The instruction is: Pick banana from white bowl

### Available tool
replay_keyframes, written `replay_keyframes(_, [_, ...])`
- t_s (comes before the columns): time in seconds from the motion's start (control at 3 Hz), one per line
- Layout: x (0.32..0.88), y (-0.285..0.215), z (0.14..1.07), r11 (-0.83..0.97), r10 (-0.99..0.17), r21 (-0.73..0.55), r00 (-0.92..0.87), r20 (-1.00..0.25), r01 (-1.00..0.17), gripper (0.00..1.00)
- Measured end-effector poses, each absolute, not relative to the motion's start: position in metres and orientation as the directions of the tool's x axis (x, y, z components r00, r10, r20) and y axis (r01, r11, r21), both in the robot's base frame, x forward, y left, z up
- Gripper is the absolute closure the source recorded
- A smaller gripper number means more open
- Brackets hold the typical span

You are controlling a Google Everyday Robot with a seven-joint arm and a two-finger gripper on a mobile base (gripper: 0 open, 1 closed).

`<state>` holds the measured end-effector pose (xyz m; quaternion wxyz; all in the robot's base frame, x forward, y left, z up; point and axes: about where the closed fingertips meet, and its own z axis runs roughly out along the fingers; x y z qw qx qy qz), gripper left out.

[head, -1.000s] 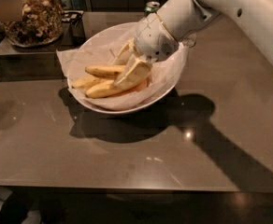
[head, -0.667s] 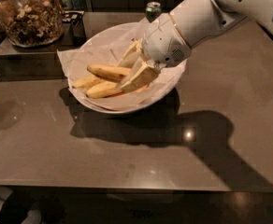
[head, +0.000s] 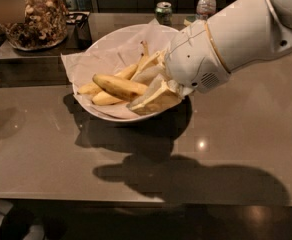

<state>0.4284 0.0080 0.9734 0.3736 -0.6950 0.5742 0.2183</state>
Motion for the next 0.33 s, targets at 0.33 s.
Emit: replay_keyframes(0.33, [0.4239,0.0045,0.9744,-0.051,-0.644,-0.272,0.24,-0.727,-0.961,1.0])
